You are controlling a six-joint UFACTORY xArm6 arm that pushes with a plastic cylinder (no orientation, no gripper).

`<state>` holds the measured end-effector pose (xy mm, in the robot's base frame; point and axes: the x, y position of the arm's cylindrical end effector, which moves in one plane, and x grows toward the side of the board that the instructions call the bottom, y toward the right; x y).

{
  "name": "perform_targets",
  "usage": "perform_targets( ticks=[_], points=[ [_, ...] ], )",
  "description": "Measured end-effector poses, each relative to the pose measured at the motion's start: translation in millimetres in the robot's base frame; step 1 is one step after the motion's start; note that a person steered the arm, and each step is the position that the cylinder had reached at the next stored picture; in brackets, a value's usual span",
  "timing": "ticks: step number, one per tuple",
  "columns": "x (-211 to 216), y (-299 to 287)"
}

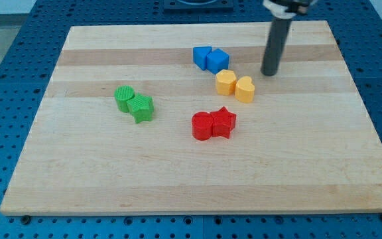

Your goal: Push the blue cube along with the blue triangle towards top center

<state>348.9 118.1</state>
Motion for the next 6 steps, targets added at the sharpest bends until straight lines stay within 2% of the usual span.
perform_targets(
  ticks=[2, 4, 5, 6],
  points=[
    [0, -65],
    [-26, -95],
    [-26, -95],
    [-8, -106]
  ],
)
